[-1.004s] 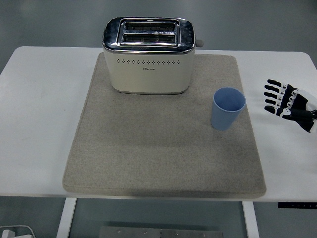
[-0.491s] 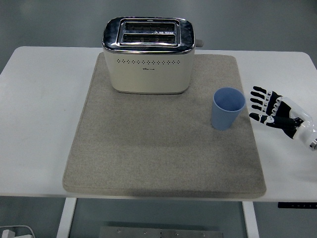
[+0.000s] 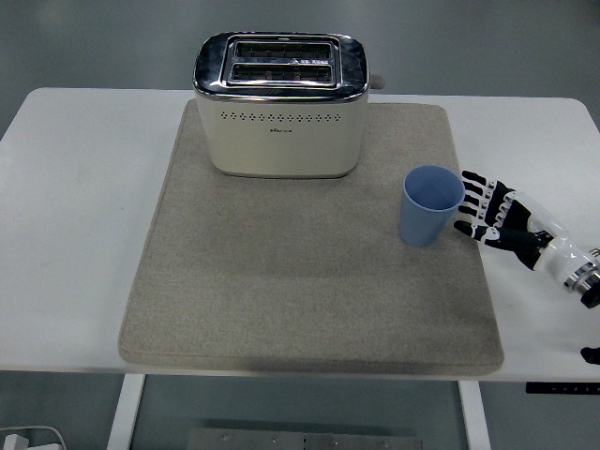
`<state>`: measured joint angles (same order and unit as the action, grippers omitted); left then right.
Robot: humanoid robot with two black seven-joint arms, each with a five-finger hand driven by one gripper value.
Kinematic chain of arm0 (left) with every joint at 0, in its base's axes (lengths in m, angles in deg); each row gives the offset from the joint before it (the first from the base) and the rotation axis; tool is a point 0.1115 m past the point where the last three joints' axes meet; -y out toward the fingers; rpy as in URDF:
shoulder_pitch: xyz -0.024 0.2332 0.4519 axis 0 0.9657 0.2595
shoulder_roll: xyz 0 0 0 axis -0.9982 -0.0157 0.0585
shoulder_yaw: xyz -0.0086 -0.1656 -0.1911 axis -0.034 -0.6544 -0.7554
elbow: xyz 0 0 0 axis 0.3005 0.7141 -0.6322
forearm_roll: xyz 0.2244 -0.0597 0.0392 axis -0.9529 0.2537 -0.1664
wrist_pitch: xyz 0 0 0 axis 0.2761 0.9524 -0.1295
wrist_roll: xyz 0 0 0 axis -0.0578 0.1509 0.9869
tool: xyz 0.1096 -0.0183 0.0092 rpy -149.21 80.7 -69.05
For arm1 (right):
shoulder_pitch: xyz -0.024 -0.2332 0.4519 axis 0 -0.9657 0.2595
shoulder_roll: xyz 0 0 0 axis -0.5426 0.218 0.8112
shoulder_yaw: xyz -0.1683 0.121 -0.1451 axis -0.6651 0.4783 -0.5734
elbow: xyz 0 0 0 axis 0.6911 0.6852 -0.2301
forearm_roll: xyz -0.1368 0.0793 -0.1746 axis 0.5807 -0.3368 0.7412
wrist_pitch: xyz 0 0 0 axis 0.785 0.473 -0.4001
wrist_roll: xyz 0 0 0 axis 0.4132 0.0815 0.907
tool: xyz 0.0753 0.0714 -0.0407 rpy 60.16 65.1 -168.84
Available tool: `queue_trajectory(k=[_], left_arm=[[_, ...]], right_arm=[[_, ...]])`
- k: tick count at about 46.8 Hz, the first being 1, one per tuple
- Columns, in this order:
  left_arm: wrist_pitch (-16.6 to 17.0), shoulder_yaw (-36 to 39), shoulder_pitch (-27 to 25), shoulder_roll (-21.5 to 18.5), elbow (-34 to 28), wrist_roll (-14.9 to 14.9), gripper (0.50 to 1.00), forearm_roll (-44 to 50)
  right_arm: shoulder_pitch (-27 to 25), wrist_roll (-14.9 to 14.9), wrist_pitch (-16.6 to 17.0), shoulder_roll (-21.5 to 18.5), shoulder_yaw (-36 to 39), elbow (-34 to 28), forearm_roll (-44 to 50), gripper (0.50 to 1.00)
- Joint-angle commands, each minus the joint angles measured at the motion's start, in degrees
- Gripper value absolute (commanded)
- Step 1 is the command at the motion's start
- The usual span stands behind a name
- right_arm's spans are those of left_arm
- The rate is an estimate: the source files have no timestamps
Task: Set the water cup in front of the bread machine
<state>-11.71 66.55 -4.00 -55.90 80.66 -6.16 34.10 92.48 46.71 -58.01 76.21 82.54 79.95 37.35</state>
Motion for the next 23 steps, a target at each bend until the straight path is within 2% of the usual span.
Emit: queue_trajectory(k=[1,23], left_arm=[[0.0,0.0,0.0,0.0,0.0,0.0,1.0,0.0],[0.0,0.0,0.0,0.0,0.0,0.0,1.0,0.0]], right_arm=[[0.0,0.0,-0.8,-0.8,0.0,0.0,0.0,0.924],[-0.1,0.0,-1.0,-2.4,0.0,0.1,0.0,0.924]])
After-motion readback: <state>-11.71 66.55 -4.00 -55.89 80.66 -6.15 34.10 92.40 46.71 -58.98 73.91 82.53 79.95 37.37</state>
